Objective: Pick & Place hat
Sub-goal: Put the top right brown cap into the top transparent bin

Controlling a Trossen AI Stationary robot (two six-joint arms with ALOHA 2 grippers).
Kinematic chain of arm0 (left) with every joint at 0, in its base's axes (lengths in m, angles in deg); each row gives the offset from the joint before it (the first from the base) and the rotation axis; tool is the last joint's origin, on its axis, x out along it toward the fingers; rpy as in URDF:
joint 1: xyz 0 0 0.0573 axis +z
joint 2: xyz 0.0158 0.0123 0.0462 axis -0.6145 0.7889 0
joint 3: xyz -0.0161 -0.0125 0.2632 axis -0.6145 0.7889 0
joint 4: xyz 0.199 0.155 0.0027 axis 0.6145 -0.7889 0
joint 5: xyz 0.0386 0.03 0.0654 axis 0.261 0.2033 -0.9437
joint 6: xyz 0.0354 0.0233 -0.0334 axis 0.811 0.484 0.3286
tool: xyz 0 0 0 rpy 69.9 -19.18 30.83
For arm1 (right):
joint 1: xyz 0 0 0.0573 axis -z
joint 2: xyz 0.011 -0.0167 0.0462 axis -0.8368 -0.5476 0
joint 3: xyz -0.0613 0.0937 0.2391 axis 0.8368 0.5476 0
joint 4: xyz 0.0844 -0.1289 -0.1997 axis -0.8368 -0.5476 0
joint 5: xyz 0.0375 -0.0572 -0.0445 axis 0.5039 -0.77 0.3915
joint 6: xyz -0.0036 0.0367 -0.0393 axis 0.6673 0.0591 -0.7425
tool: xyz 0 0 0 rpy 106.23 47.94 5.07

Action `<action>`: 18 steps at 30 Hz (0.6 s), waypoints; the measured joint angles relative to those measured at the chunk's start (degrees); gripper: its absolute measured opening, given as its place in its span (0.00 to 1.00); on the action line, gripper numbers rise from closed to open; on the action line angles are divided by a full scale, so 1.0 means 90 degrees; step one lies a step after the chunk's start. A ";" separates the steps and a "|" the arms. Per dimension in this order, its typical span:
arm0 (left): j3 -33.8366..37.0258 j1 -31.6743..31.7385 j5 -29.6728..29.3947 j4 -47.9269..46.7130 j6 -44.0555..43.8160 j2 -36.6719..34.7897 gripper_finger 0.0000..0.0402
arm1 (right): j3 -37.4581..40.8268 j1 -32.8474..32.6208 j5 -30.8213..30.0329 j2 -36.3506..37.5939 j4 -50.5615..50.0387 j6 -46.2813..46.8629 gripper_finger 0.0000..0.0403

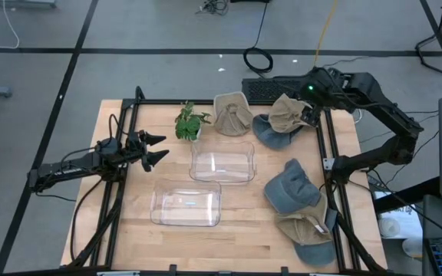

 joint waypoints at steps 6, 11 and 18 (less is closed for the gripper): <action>0.0000 -0.0001 0.0000 -0.0002 0.0000 0.0001 0.94 | 0.1210 0.0450 0.0305 0.0091 -0.0001 -0.0231 0.87; 0.0000 0.0000 0.0000 -0.0001 -0.0001 0.0001 0.94 | 0.2460 0.0626 0.0180 0.0200 0.0454 -0.0601 0.87; 0.0000 -0.0001 0.0000 0.0000 0.0000 0.0001 0.94 | 0.3712 0.0654 0.0254 0.0266 0.1177 -0.0854 0.87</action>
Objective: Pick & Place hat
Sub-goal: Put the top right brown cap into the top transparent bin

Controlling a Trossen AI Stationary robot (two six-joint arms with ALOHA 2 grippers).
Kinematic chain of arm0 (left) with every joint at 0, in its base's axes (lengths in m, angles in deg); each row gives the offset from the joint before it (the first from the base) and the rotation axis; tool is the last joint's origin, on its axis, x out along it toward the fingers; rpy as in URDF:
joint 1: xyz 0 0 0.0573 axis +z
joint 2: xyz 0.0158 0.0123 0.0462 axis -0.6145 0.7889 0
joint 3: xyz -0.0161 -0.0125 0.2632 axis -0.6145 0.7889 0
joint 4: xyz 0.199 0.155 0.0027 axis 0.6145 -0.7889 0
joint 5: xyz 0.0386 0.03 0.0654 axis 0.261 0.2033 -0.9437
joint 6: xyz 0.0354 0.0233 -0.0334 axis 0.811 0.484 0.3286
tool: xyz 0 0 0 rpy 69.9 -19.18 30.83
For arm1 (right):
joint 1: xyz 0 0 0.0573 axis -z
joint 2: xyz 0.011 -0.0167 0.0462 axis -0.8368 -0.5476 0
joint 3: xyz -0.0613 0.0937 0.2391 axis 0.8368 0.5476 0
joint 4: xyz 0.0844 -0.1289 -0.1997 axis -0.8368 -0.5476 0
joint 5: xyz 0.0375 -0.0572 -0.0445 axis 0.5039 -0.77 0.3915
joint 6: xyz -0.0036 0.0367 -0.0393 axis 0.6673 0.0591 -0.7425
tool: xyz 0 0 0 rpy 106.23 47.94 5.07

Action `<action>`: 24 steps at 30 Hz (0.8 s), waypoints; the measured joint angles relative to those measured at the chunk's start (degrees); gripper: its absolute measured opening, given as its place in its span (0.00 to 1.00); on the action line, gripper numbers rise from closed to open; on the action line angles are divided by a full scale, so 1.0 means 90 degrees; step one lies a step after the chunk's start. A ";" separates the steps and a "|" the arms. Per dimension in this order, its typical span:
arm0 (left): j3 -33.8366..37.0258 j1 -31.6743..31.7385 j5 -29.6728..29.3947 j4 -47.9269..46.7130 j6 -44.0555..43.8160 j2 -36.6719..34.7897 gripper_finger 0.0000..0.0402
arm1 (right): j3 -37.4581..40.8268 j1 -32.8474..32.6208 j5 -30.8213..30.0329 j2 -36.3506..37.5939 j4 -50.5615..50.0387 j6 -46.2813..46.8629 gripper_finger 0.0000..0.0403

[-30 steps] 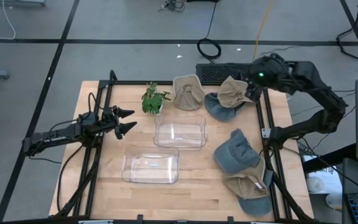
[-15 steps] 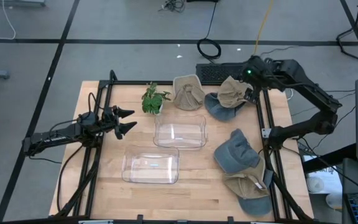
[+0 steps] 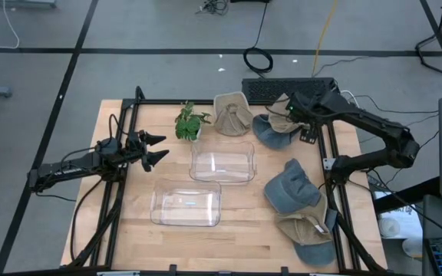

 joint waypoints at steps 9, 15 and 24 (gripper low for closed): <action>0.0000 0.0002 0.0000 0.0000 0.0000 -0.0002 0.94 | 0.0982 0.0130 0.0285 0.0000 0.1111 -0.0246 0.87; 0.0000 0.0000 0.0000 0.0000 -0.0001 -0.0001 0.94 | 0.1418 0.0509 0.0261 -0.0006 0.1775 -0.0640 0.87; 0.0000 0.0001 0.0000 0.0000 0.0000 -0.0002 0.94 | 0.1668 0.1101 0.0598 -0.0336 0.2400 -0.1168 0.87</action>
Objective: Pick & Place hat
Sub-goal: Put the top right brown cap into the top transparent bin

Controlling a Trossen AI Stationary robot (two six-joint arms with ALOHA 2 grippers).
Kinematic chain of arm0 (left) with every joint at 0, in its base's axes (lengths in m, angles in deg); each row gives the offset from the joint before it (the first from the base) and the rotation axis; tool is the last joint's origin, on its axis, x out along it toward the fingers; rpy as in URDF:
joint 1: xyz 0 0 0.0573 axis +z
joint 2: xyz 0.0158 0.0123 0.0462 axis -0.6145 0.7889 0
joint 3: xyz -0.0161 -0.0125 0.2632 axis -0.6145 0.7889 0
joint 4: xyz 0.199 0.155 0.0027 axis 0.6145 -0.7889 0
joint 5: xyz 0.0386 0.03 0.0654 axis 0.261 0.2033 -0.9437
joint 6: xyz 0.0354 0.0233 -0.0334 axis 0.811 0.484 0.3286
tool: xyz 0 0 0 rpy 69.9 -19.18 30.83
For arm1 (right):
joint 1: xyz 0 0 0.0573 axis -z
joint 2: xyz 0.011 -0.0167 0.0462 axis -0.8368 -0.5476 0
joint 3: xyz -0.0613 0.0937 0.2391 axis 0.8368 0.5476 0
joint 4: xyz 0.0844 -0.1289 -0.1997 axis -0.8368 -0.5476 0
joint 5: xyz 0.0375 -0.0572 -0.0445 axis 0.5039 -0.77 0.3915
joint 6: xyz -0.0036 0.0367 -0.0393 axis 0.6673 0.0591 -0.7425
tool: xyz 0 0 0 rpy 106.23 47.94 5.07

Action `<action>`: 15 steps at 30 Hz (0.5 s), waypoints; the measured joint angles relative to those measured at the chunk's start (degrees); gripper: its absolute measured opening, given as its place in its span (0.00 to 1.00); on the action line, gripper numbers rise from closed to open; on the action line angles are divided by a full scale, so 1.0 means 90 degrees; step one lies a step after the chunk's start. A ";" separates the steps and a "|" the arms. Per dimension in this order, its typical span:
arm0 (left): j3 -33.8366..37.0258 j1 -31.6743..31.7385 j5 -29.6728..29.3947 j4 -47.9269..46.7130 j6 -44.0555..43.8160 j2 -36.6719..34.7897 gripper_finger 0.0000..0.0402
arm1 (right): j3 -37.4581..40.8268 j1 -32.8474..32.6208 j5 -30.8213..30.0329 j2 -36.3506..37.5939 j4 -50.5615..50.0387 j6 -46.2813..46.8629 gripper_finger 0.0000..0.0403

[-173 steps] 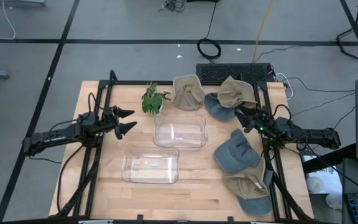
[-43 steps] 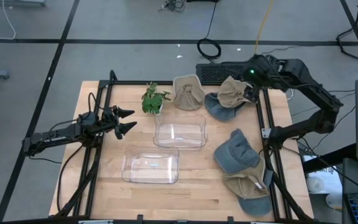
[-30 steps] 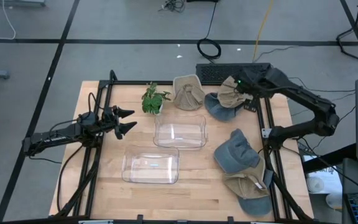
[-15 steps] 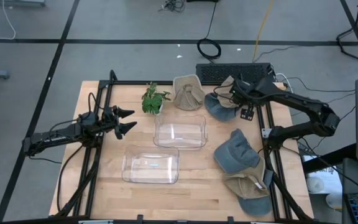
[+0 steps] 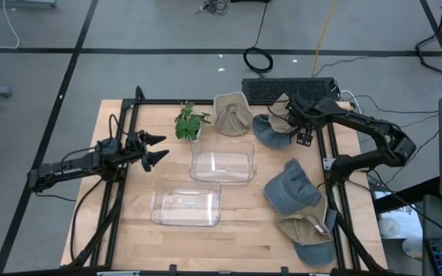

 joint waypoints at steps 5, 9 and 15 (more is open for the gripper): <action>0.0000 -0.0001 0.0000 0.0000 0.0000 0.0002 0.94 | 0.0000 0.0302 0.0008 -0.0284 0.0381 -0.0253 0.87; 0.0000 0.0000 0.0000 0.0000 0.0000 0.0000 0.94 | 0.0000 0.0501 0.0022 -0.0528 0.0411 -0.0475 0.87; 0.0000 -0.0001 0.0000 0.0000 0.0000 0.0000 0.94 | 0.0000 0.0629 0.0028 -0.0746 0.0498 -0.0545 0.79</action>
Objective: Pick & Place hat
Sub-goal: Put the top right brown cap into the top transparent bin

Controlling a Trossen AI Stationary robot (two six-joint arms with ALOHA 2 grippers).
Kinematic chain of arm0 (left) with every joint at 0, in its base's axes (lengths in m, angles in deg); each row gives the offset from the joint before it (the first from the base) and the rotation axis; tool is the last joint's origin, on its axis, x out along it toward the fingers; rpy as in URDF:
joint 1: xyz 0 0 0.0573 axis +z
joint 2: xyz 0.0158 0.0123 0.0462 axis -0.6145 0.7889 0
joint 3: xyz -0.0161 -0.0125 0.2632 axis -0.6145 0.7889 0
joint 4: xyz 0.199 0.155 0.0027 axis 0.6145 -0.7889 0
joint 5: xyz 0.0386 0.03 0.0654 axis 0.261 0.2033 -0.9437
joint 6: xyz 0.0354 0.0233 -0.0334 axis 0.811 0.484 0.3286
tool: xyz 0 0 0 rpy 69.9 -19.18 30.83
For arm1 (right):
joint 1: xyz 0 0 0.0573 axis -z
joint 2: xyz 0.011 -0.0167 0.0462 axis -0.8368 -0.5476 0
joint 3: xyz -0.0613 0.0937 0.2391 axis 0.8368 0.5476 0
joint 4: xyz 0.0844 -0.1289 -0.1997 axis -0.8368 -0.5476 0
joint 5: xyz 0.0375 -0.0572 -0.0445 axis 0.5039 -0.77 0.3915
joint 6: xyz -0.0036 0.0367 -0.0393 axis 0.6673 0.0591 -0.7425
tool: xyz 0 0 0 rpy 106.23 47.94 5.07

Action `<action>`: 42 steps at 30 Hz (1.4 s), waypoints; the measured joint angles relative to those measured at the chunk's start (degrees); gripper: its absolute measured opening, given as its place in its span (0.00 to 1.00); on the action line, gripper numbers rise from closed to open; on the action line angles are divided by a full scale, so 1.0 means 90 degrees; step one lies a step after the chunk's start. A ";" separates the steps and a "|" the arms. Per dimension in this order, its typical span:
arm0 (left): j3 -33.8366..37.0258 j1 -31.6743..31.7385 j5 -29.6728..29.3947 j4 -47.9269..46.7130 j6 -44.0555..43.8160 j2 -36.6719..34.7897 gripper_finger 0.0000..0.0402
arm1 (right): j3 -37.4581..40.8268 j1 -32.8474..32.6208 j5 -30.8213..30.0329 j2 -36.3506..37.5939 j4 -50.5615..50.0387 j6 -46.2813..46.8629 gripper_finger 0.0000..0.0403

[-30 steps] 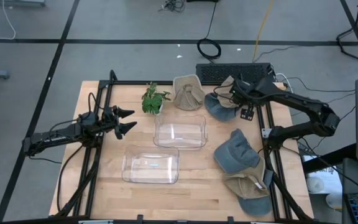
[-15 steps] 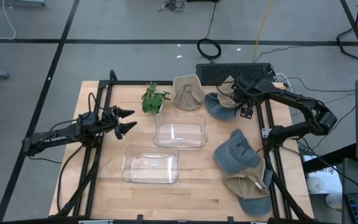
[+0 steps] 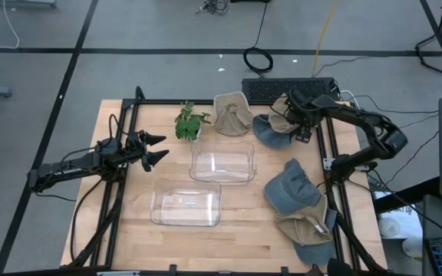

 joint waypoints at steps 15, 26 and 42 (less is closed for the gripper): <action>0.0000 -0.0001 0.0000 0.0000 0.0000 0.0002 0.94 | -0.0001 0.0055 -0.0050 -0.0150 -0.0022 0.0006 0.05; 0.0000 0.0000 0.0000 0.0000 0.0000 0.0000 0.94 | -0.0033 -0.0007 -0.0381 0.0431 -0.0187 -0.0045 0.01; 0.0000 -0.0001 -0.0002 0.0000 0.0000 0.0002 0.94 | -0.0107 -0.0130 -0.0381 0.2232 -0.1159 0.0916 0.00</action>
